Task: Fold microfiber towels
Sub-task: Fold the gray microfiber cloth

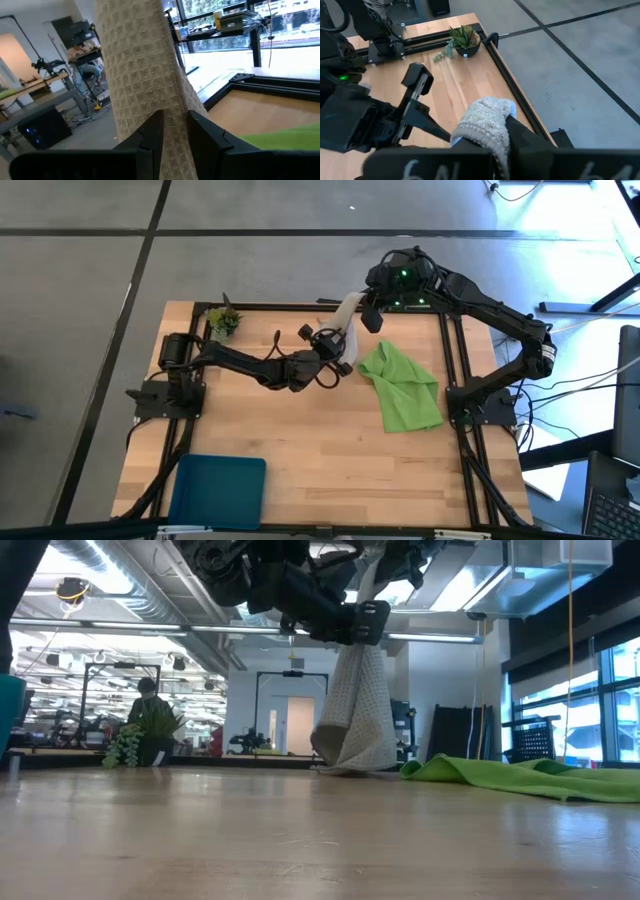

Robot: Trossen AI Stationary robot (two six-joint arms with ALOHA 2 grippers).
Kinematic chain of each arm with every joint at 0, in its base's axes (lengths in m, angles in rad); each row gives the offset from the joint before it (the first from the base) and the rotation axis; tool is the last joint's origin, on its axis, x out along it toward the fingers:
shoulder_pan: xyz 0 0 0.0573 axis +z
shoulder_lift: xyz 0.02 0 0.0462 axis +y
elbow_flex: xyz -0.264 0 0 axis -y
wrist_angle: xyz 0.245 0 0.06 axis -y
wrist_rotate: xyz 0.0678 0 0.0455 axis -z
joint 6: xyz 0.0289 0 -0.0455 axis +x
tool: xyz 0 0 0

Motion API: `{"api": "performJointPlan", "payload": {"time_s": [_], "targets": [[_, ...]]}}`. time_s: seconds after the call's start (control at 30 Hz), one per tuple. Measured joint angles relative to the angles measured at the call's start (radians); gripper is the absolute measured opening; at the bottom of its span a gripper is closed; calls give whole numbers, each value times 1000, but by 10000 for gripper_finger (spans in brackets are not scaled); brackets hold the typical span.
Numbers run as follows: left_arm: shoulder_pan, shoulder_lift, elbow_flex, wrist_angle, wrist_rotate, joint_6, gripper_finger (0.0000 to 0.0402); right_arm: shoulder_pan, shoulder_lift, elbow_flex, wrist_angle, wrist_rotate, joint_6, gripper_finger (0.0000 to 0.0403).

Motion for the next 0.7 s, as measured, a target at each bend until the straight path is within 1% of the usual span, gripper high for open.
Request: {"api": "performJointPlan", "payload": {"time_s": [0.17,0.7], "targets": [[4,0,0,-14,38,-13,78,0,0,0,13,0,0,6],[4,0,0,-21,83,14,78,0,0,0,43,0,4,6]]}}
